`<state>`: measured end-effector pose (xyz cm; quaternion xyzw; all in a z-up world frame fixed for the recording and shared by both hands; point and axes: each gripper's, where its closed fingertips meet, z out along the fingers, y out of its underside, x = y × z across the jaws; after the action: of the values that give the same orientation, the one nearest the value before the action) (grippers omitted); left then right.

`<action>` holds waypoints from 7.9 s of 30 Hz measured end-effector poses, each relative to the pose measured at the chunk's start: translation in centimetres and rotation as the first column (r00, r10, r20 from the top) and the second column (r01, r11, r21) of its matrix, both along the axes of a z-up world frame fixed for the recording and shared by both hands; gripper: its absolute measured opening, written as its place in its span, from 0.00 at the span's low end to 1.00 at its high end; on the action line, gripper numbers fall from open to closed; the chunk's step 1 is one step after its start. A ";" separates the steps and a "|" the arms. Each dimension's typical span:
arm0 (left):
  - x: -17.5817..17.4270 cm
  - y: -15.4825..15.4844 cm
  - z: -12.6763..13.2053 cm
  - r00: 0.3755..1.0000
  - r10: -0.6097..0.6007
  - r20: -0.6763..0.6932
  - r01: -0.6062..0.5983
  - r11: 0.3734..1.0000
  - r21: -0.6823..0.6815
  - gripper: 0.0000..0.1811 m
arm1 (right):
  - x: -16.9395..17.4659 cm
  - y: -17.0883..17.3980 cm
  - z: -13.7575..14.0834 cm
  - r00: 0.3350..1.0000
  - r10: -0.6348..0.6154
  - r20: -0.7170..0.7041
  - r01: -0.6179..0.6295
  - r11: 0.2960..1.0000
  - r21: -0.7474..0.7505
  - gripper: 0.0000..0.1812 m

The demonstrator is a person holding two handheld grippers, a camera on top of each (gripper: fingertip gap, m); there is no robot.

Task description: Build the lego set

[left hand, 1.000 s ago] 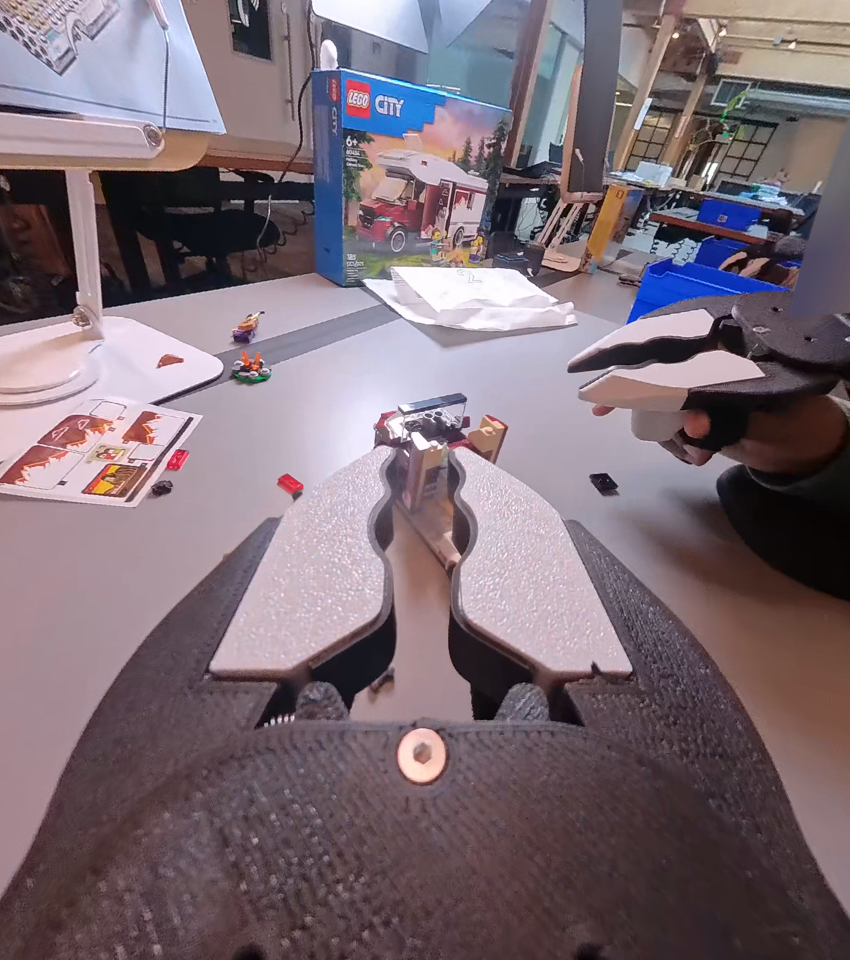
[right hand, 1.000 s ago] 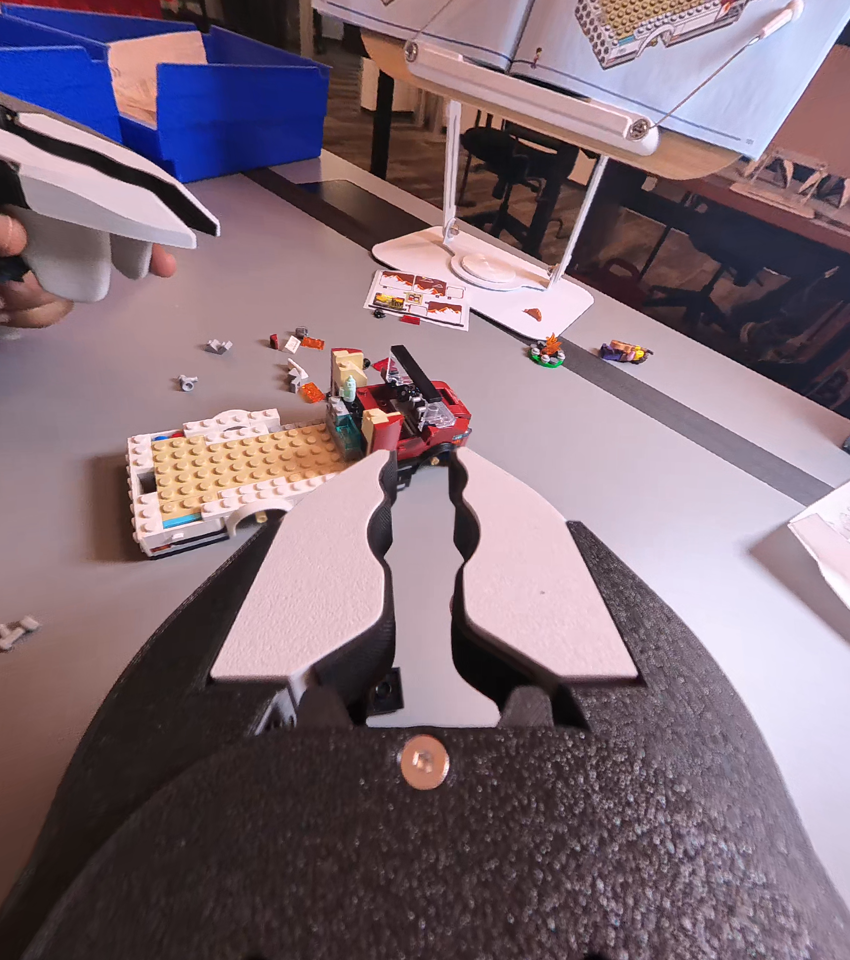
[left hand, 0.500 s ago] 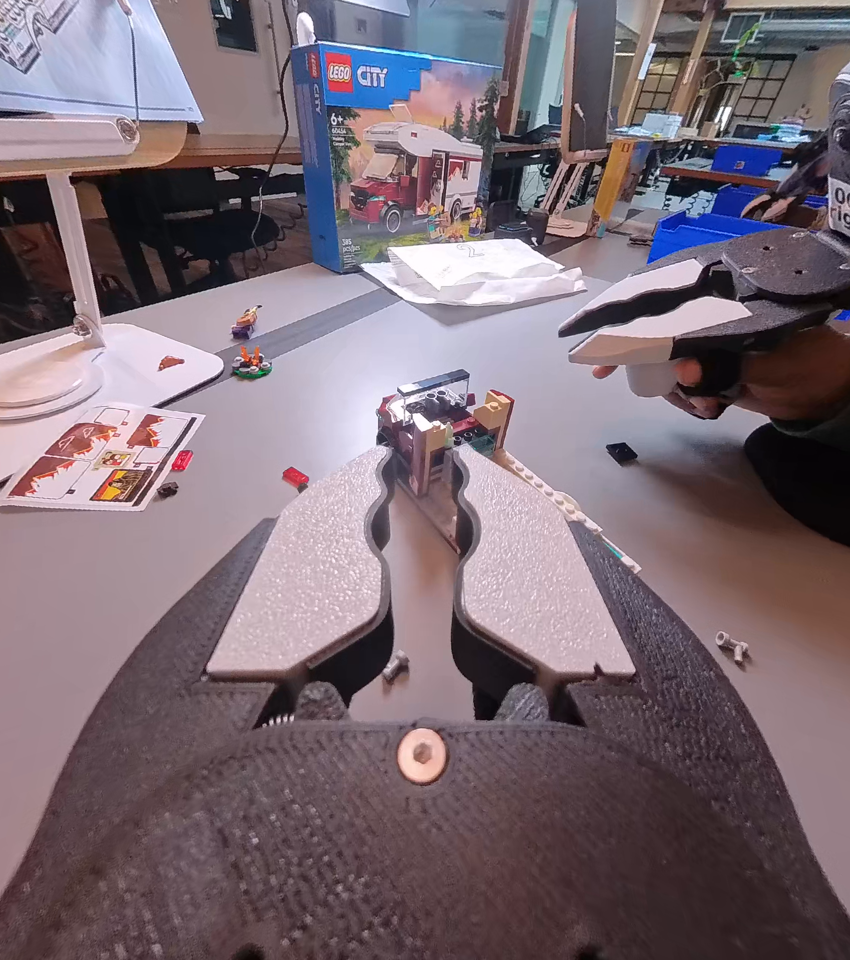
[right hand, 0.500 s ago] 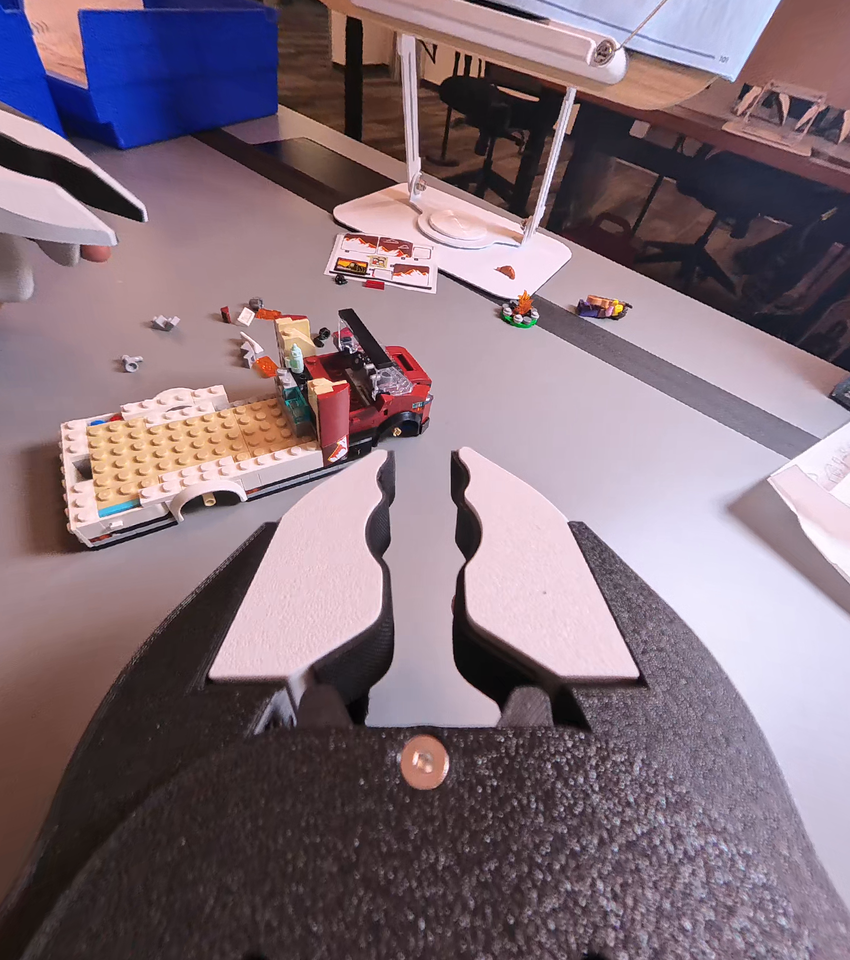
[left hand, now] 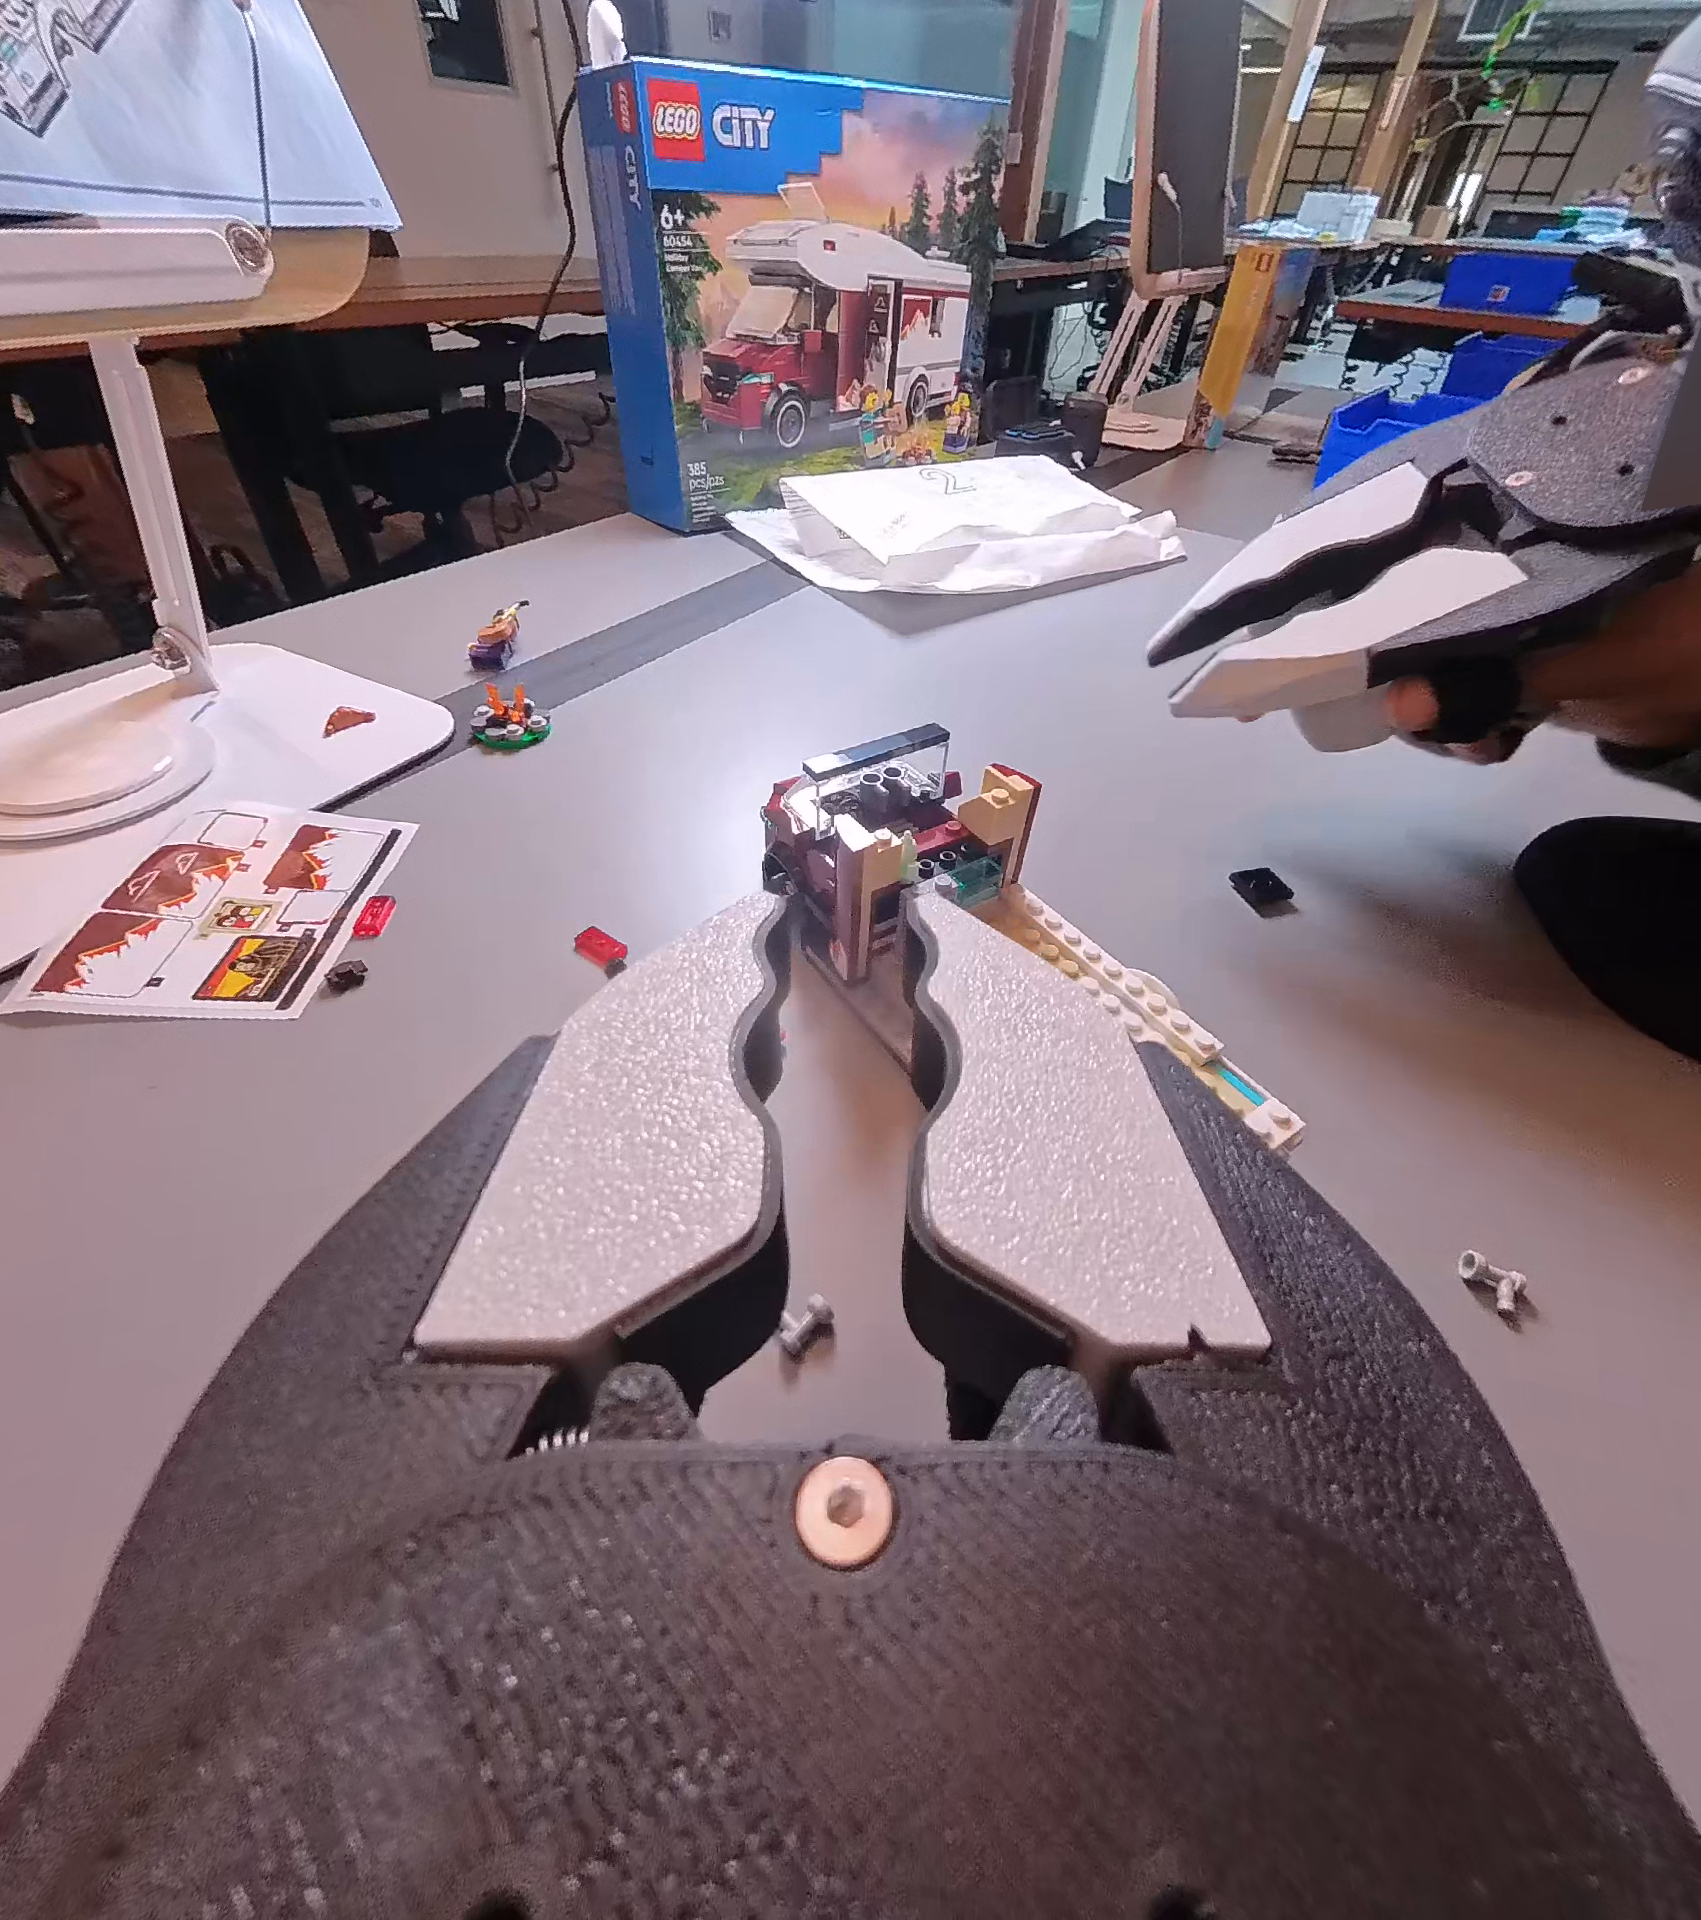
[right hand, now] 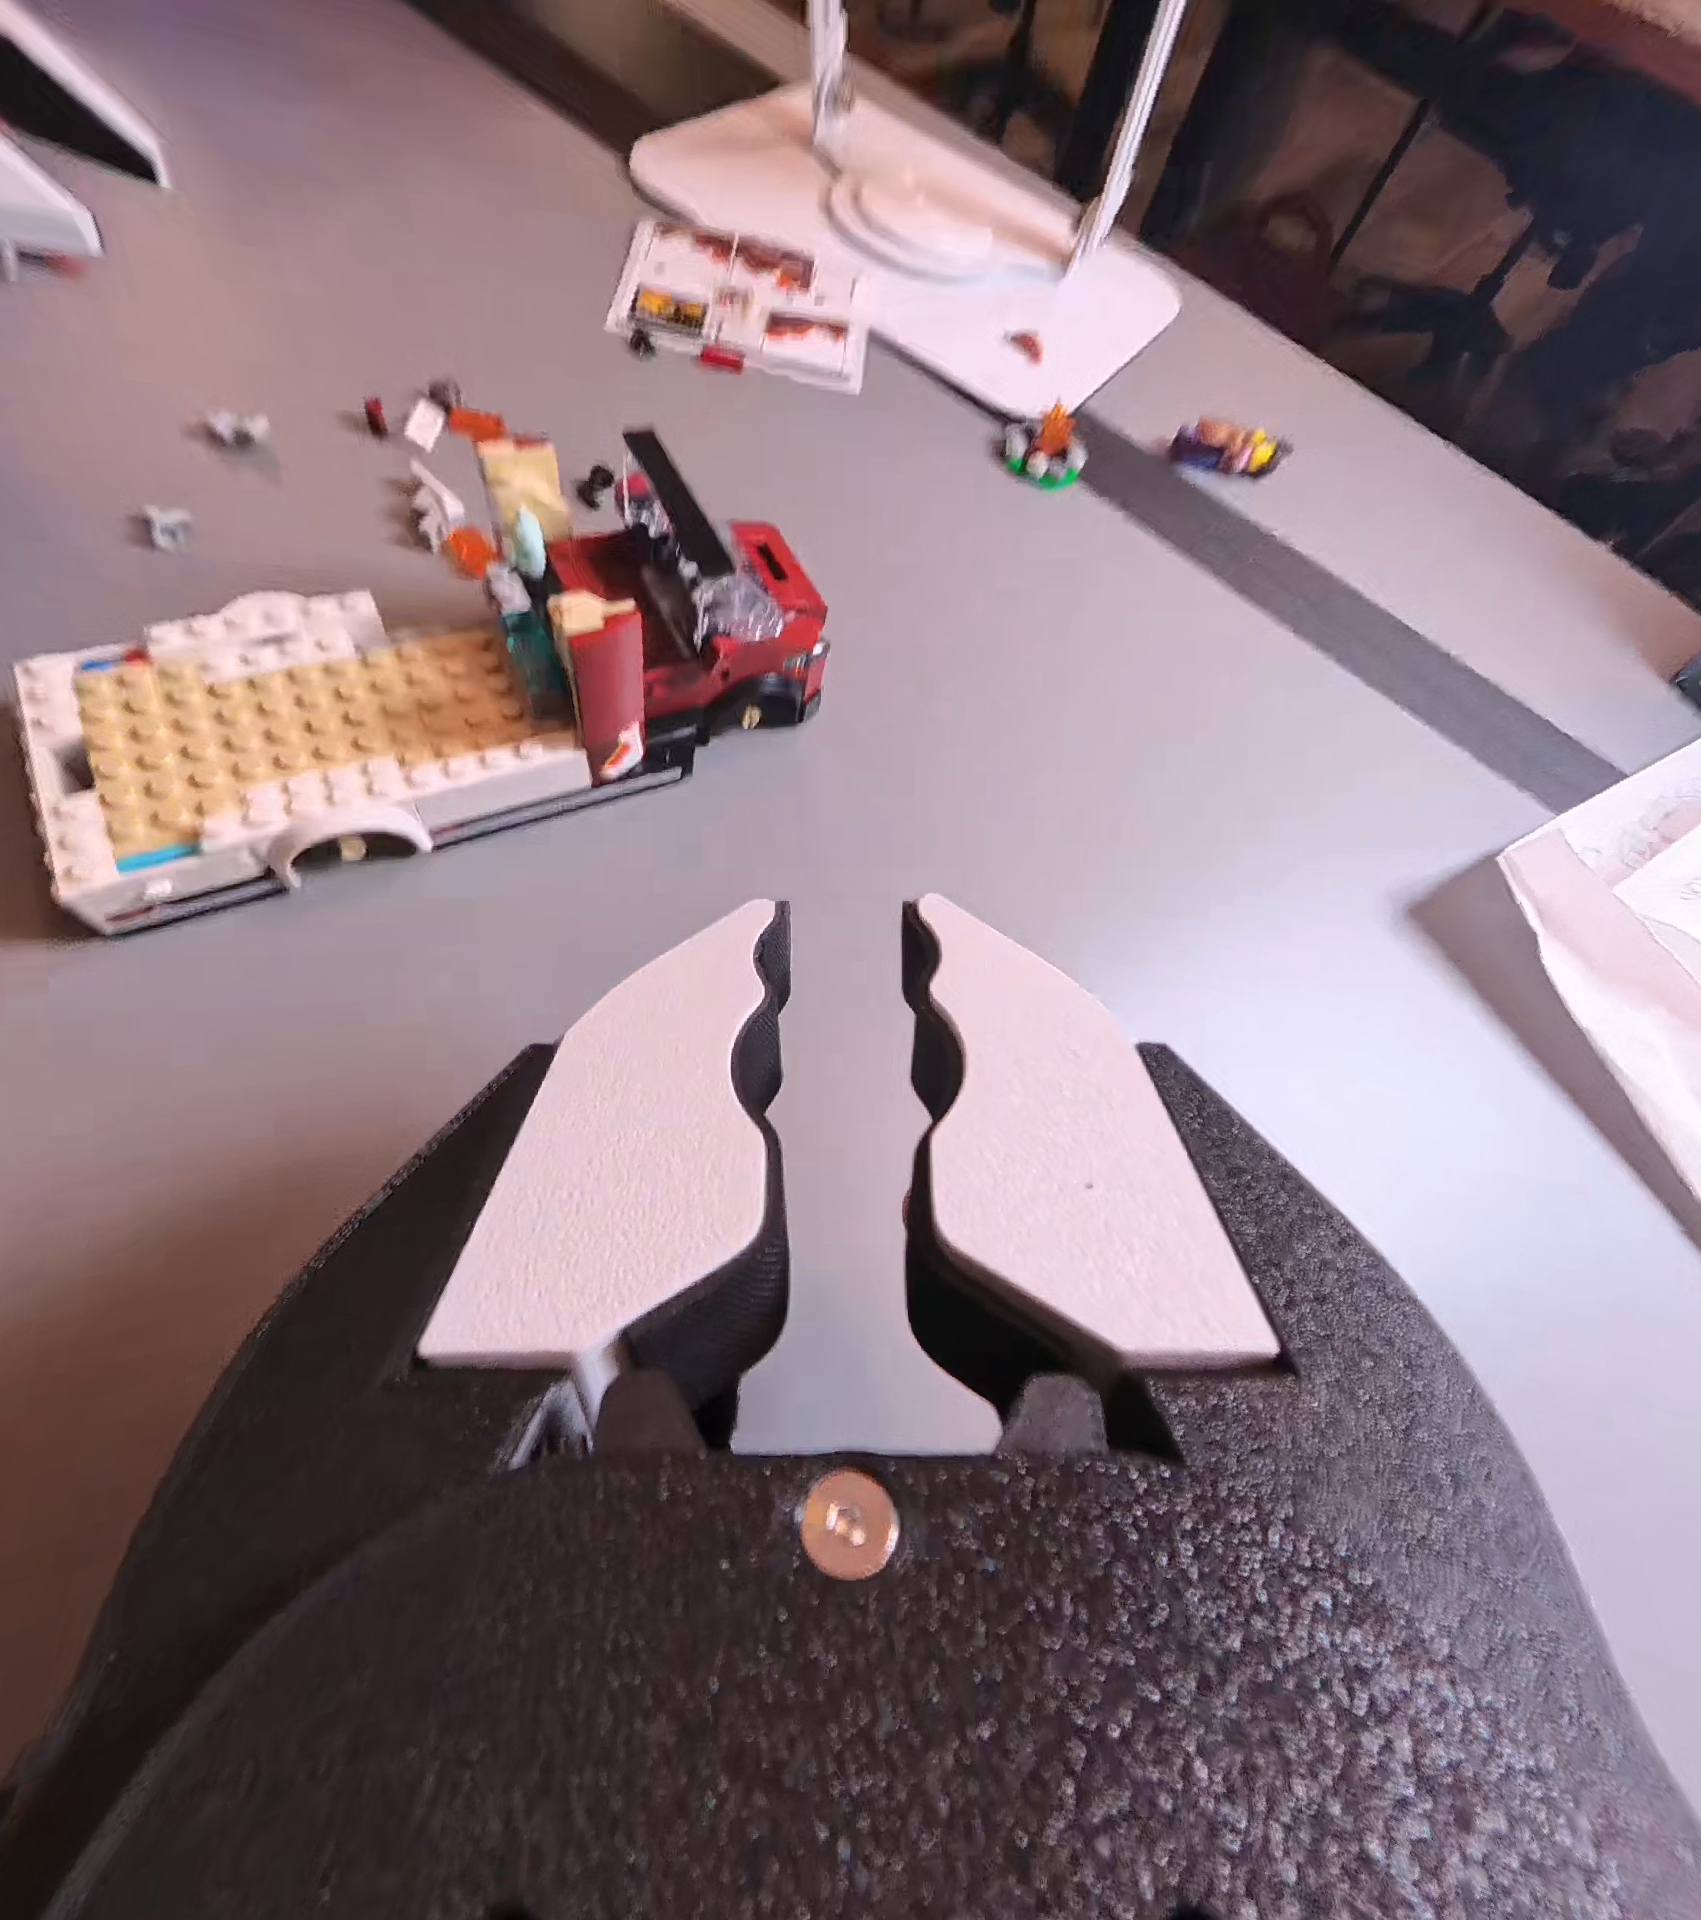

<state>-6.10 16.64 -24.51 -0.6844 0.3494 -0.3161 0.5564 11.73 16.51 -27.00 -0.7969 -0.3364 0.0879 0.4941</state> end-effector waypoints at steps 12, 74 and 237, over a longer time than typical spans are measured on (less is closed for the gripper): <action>0.2 -0.1 -0.3 1.000 -0.012 -0.017 0.012 1.000 0.001 0.10 | 0.1 -6.1 -5.5 0.963 0.215 0.165 -0.108 0.863 -0.493 0.15; 4.8 -7.1 1.2 0.949 -0.218 -0.226 0.288 0.890 0.353 0.09 | -13.1 -6.8 4.4 0.359 -0.075 -0.930 -0.679 0.663 -0.316 0.05; 4.0 -5.4 -6.7 0.871 -0.420 -0.256 0.339 0.890 -0.304 0.25 | -10.8 1.6 -2.1 0.662 0.636 0.397 -0.355 0.732 -0.581 0.00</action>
<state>-2.06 11.21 -31.25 -0.7076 0.5195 -0.3480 0.3292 0.94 18.09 -29.08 -0.7495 -0.6481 0.0558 0.1231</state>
